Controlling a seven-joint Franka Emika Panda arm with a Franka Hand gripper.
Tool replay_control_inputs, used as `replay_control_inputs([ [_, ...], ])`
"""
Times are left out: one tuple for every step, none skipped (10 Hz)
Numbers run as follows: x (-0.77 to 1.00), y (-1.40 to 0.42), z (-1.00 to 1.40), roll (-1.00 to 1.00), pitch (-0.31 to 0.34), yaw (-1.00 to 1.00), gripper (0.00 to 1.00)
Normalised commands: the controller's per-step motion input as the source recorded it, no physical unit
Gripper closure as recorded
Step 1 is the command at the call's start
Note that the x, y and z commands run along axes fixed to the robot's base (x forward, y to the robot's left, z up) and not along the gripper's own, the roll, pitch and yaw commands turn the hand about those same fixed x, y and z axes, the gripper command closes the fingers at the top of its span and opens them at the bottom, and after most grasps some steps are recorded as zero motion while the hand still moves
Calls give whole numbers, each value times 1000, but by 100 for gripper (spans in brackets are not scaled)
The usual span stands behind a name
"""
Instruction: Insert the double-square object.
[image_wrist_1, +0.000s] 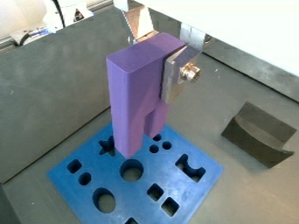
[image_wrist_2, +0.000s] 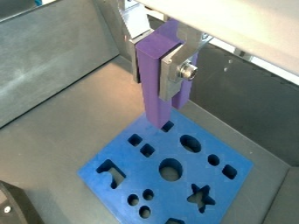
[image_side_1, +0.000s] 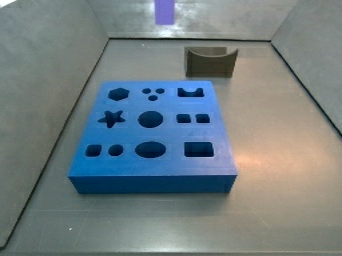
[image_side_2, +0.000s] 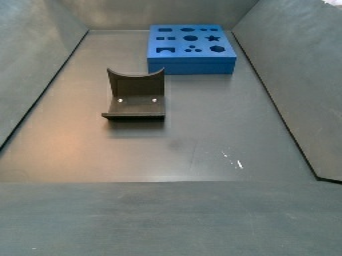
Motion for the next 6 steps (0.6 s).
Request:
replay_control_inputs([
  [383,-106,-851,237,-46,-737,100],
  [160,-46,-771,186,-36,-937,100],
  [17,0,-654,156,0,-1000,100],
  [0,0,-474,54,-7,-1000,100],
  [0,0,-483,57,-13,-1000,100],
  [0,0,-474,51,-19,-1000,100],
])
